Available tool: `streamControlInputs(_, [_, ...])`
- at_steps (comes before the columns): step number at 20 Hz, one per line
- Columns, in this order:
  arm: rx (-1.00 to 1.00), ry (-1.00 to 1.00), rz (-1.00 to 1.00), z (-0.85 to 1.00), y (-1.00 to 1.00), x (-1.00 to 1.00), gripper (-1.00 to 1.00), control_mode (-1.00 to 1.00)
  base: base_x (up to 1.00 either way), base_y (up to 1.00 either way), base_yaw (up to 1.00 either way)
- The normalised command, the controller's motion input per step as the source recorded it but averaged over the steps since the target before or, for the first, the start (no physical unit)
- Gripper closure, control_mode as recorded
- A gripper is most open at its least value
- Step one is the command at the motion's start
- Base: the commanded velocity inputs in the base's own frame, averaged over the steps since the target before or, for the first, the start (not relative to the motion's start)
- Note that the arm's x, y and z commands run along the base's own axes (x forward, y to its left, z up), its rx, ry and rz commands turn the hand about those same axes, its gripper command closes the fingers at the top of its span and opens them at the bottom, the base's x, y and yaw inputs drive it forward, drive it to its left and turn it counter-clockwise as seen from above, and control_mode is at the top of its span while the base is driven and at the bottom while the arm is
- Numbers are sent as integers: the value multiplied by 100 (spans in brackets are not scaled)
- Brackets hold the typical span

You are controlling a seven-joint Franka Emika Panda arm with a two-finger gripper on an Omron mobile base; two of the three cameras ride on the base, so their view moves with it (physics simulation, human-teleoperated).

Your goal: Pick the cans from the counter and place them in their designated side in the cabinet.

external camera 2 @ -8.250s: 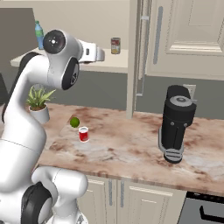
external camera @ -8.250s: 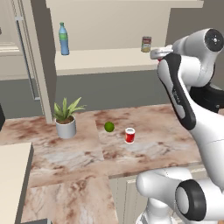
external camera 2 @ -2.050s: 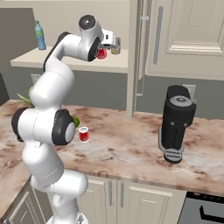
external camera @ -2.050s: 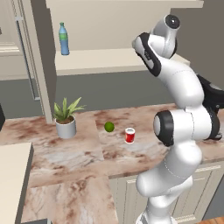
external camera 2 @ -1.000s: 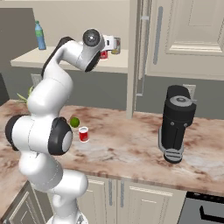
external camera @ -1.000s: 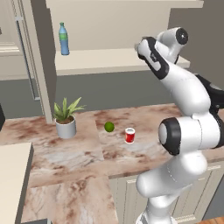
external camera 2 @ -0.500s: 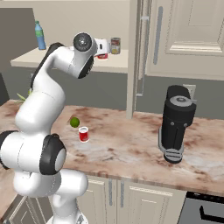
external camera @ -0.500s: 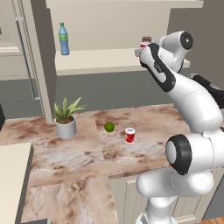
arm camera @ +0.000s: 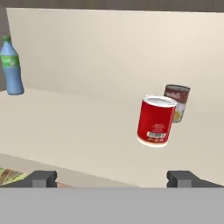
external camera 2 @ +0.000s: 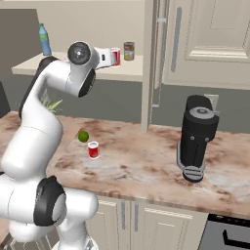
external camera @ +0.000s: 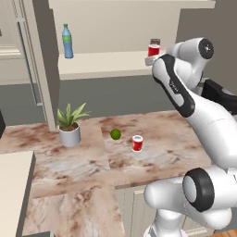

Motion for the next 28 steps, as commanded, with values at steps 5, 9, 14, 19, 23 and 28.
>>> streamControlInputs(5, [3, -1, -3, 0, 4, -68, -100, -100, 0, 0, 0])
streamControlInputs(9, [0, 6, -3, 0, 8, -55, -100, -100, 0, 0, 0])
streamControlInputs(14, [-2, 11, -2, -1, 2, -48, -100, -100, 0, 0, 0])
streamControlInputs(19, [-4, 16, -1, -5, 0, -40, -100, -100, 0, 0, 0])
streamControlInputs(23, [-4, 11, 0, -16, 1, -50, -100, -100, 0, 0, 0])
streamControlInputs(28, [-3, 6, 0, -20, 1, -53, -100, -100, 0, 0, 0])
